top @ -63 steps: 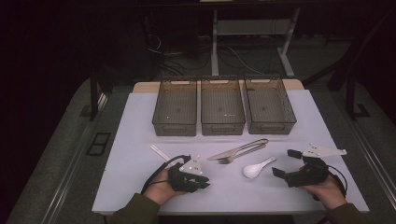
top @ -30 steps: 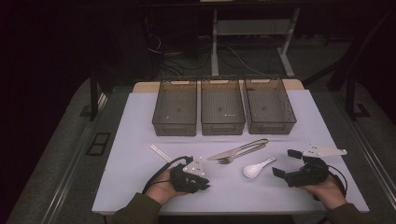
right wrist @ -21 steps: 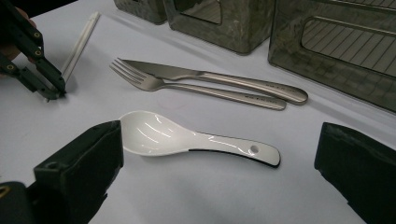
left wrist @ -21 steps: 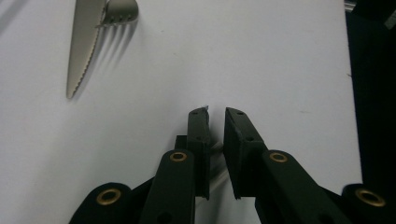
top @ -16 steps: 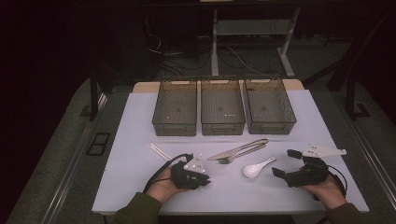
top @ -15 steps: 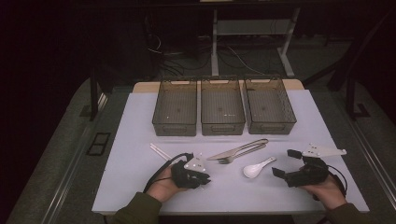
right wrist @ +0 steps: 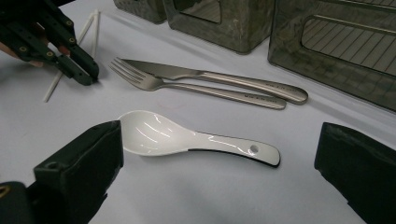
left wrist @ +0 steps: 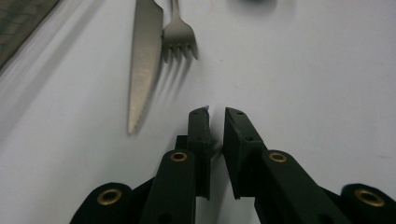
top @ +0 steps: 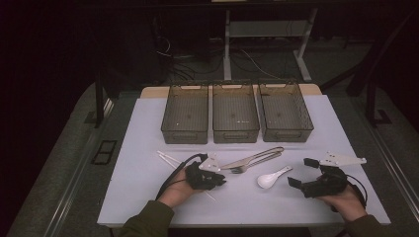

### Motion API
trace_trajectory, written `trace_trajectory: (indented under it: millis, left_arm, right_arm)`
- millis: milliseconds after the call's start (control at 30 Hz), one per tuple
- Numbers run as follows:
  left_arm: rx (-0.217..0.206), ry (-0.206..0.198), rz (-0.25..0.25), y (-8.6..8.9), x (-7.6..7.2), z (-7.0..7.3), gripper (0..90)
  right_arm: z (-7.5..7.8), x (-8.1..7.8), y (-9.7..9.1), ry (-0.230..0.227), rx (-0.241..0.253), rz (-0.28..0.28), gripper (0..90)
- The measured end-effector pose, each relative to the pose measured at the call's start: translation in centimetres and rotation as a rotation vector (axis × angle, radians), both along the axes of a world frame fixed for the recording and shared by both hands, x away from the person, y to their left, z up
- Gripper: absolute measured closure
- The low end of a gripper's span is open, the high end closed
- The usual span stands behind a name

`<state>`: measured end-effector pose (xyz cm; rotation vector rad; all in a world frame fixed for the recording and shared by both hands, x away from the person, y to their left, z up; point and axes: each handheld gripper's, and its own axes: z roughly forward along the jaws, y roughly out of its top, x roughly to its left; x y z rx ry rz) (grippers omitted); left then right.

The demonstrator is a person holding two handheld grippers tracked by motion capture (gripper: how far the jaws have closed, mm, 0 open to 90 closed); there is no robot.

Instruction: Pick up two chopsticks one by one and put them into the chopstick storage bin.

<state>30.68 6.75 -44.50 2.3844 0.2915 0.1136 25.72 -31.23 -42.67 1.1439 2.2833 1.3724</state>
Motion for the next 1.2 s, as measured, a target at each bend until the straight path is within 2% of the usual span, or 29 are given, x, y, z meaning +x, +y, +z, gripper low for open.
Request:
trace_trajectory:
  millis: [167, 267, 367, 400, 433, 467, 633, 733, 800, 867, 933, 1200]
  left_arm:
    - [-0.009, -0.002, 0.013, -0.5, 0.7, -0.1, 79.1]
    - [-0.010, -0.004, 0.013, -0.2, 0.7, 0.1, 74.4]
    - [-0.054, 0.002, 0.023, 0.4, 0.1, 1.0, 70.2]
    - [-0.070, 0.002, 0.011, 0.8, -0.9, 1.5, 69.7]
    - [-0.070, 0.002, 0.011, 0.8, -0.9, 1.5, 69.4]
    - [-0.071, 0.010, 0.000, 1.0, -1.7, 1.7, 69.3]
    - [-0.031, 0.011, -0.056, 1.8, -4.4, 1.4, 70.0]
    - [-0.019, 0.007, -0.059, 1.9, -4.9, 1.3, 70.6]
    - [0.009, -0.002, -0.064, 1.9, -4.8, 1.0, 71.9]
    - [0.012, 0.015, -0.059, 1.9, -4.6, 0.7, 72.2]
    - [0.027, 0.021, -0.082, 2.0, -4.4, 0.5, 72.1]
    - [0.009, 0.027, -0.079, 1.8, -3.8, 0.2, 77.1]
  right_arm:
    - [0.0, 0.0, 0.0, 0.000, 0.003, 0.001, 1.2]
    - [0.0, 0.0, 0.0, -0.001, 0.005, 0.002, 1.2]
    - [0.0, -0.1, -0.1, -0.001, 0.007, 0.001, 1.2]
    - [0.1, -0.1, -0.1, 0.000, 0.007, 0.000, 1.2]
    - [0.1, -0.1, -0.1, 0.001, 0.008, -0.001, 1.2]
    - [0.0, -0.1, -0.1, 0.001, 0.008, -0.001, 1.2]
    - [0.0, -0.1, 0.0, 0.001, 0.004, 0.001, 1.2]
    - [0.0, -0.1, 0.0, 0.000, 0.004, 0.001, 1.2]
    - [0.0, -0.1, 0.0, 0.001, 0.003, 0.000, 1.2]
    - [0.0, -0.1, 0.0, 0.001, 0.005, -0.001, 1.2]
    - [0.0, -0.1, -0.1, 0.002, 0.007, -0.002, 1.2]
    - [0.0, -0.1, 0.0, 0.001, 0.004, 0.000, 1.2]
